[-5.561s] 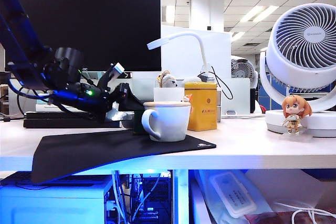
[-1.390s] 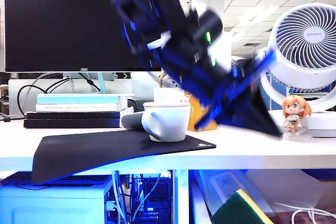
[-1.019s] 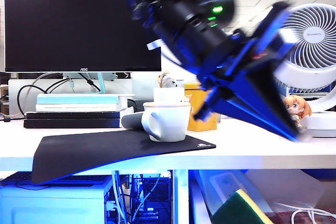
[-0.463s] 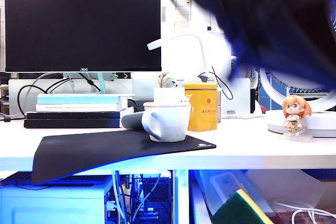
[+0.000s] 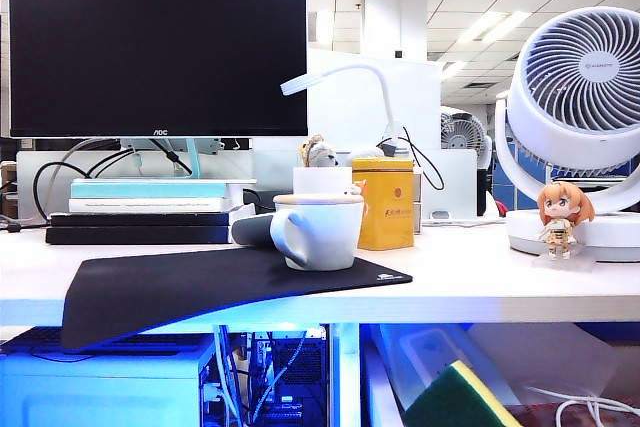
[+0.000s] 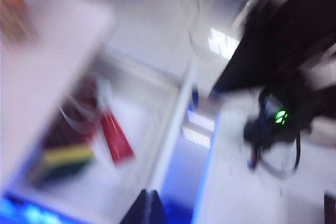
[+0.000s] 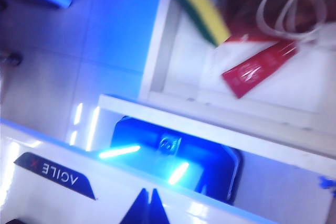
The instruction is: Open the drawer, place the cleaning sponge inside, then close the drawer.
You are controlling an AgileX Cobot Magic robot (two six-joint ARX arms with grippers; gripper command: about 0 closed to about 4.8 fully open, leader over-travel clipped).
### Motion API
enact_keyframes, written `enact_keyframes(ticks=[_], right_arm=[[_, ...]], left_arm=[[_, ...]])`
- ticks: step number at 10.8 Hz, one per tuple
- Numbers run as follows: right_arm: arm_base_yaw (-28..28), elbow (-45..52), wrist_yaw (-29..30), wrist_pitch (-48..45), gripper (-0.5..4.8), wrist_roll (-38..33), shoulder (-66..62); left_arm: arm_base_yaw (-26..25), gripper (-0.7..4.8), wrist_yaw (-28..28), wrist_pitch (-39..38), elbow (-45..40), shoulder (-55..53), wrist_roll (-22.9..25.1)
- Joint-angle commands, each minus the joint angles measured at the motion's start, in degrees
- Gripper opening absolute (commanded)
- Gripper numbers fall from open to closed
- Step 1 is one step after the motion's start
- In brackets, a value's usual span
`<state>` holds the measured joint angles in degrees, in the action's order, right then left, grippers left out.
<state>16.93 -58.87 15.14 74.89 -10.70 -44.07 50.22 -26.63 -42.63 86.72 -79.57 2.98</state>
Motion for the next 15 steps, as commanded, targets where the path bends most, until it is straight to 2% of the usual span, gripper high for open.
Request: enact_keyframes(ticks=[1, 2, 3, 5, 8, 9, 12, 15], right_arm=[[0.15, 2.86, 1.75, -3.21, -0.05, -0.26, -0.31], [0.15, 3.72, 1.86, -3.91, -0.05, -0.26, -0.39], [0.15, 7.1, 4.35, -4.33, -0.05, -0.26, -0.77], [0.94, 10.88, 4.52, -5.14, -0.05, -0.26, -0.98], [9.09, 16.85, 3.85, -8.52, -0.05, -4.22, -5.92], [10.88, 17.57, -0.13, -12.04, -0.05, -4.09, -14.75], [10.88, 17.81, 0.22, -15.8, -0.05, -1.27, -27.41], [10.88, 21.35, 0.17, -19.54, -0.05, -2.82, -27.8]], left_arm=[[-0.57, -0.06, 2.8, 6.08, 0.2, 5.79, 0.09], [-0.55, -0.06, 3.06, 7.34, 0.2, 7.23, 0.15], [-0.46, -0.06, 2.14, 8.76, 0.2, 10.4, 0.15], [-0.46, -0.06, 2.21, 7.45, 0.2, 12.57, 0.04], [-0.42, -0.06, 2.19, 6.51, 0.2, 13.46, 0.02], [-0.42, -0.06, 2.14, 6.51, 0.2, 13.49, 0.04], [-0.42, -0.06, 1.95, 6.29, 0.2, 13.55, 0.13], [-0.42, -0.06, 1.99, 6.29, 0.2, 13.55, 1.55]])
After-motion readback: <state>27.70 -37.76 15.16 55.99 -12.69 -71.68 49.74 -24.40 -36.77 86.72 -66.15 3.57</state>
